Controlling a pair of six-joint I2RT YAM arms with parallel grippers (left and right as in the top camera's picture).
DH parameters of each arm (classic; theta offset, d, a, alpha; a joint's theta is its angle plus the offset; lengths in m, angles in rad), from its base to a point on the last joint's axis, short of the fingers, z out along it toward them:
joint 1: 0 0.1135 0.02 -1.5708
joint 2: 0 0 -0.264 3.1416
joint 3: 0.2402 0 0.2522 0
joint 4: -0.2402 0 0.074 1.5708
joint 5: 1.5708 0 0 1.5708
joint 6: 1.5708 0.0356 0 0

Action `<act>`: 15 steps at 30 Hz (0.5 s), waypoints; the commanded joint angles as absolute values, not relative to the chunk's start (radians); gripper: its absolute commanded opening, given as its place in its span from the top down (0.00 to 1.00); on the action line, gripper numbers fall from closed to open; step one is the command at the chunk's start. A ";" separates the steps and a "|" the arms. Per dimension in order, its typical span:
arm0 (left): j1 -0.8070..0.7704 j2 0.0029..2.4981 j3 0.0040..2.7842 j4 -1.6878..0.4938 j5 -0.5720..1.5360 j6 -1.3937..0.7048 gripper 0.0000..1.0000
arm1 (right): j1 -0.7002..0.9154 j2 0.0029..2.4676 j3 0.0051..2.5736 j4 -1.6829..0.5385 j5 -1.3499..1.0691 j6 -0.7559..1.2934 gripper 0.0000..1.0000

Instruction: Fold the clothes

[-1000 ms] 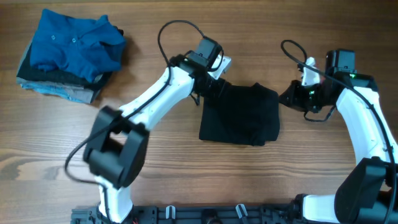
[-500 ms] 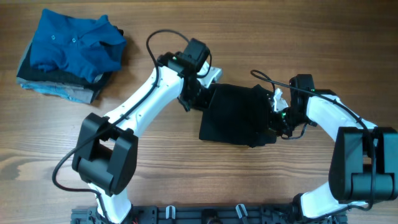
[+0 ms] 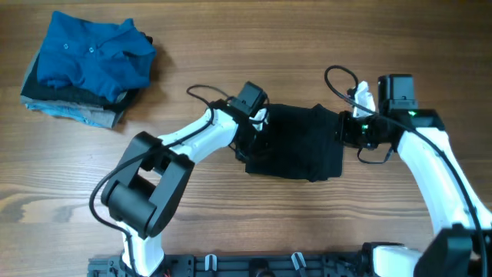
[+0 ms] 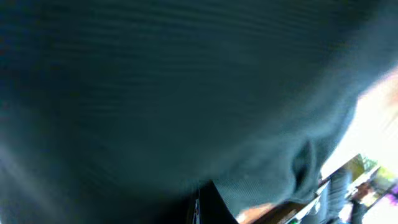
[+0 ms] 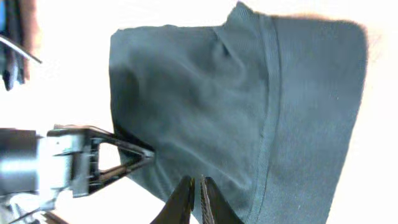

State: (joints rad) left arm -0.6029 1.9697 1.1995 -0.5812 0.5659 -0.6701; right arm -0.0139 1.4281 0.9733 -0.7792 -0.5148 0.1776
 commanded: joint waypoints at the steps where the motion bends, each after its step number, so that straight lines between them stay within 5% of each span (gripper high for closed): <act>1: -0.569 1.981 1.176 -0.571 0.475 -0.824 0.96 | -0.014 1.368 0.991 -0.743 -0.490 0.153 0.91; 6: -0.468 1.981 1.176 -0.498 0.295 -0.794 0.96 | -0.014 1.363 0.991 -0.679 -0.493 0.157 0.83; 15: -0.390 1.981 1.198 -0.101 0.275 -0.428 0.96 | -0.013 1.403 0.987 -0.495 -0.493 0.158 0.71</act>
State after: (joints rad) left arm -0.3927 1.9701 1.1812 -0.1726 0.3275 -0.5877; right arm -0.0139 1.3754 0.9733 -0.5346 -0.4995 0.1673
